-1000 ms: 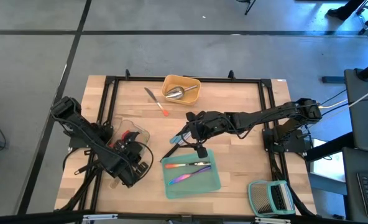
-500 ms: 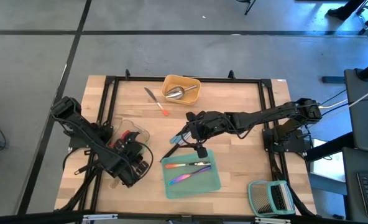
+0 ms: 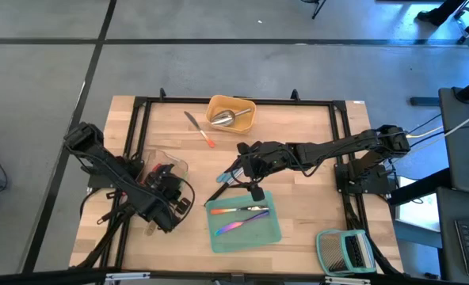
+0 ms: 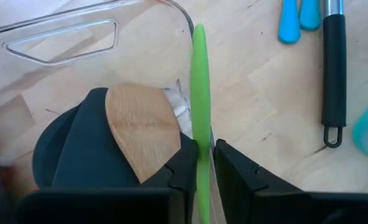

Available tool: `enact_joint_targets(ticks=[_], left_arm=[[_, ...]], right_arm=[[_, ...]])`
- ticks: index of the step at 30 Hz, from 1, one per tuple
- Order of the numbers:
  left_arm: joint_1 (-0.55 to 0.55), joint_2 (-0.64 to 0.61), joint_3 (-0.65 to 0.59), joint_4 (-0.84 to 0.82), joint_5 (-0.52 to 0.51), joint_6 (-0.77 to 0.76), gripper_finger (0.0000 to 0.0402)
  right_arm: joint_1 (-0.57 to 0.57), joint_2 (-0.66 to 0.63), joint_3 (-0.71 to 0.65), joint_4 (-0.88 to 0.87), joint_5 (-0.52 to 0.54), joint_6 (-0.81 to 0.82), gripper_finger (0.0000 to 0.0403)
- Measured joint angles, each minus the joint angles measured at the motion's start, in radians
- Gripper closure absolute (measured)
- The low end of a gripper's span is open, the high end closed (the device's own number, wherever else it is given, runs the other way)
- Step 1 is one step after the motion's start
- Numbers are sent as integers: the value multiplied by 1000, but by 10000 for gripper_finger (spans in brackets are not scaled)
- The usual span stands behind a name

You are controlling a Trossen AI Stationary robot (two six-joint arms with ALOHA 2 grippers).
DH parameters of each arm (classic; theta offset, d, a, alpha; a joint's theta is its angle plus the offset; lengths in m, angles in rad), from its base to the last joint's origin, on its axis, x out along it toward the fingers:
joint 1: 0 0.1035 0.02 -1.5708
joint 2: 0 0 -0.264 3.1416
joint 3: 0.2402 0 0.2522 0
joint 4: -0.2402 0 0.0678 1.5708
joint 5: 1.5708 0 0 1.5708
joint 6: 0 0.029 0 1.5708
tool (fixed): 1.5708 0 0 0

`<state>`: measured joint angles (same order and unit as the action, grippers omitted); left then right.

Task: Pick & Place Kitchen Items
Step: Put the green spatula into the transparent bin, then put the orange table knife into the green bin

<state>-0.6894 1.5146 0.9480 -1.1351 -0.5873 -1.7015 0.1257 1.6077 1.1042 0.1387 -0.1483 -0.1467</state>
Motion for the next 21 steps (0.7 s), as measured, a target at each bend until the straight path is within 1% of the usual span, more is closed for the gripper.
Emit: enact_joint_targets(ticks=[5,8,10,15,16,18,21], left_arm=[[5,0,-1,2,13,6,393],[5,1,-3,0,12,-11,398],[7,9,-9,3,61,-21,400],[12,6,-7,-4,84,-24,400],[12,6,-7,-7,64,-24,400],[4,6,-6,-22,-15,-46,400],[-24,6,-6,-54,-191,-92,400]], right_arm=[[0,0,0,0,-1,0,163],[0,0,0,0,-1,0,163],[0,0,0,0,-2,3,163],[0,0,0,0,-2,5,163],[0,0,0,0,-2,5,163],[0,0,0,-1,-2,7,163],[0,0,0,-2,-2,7,163]])
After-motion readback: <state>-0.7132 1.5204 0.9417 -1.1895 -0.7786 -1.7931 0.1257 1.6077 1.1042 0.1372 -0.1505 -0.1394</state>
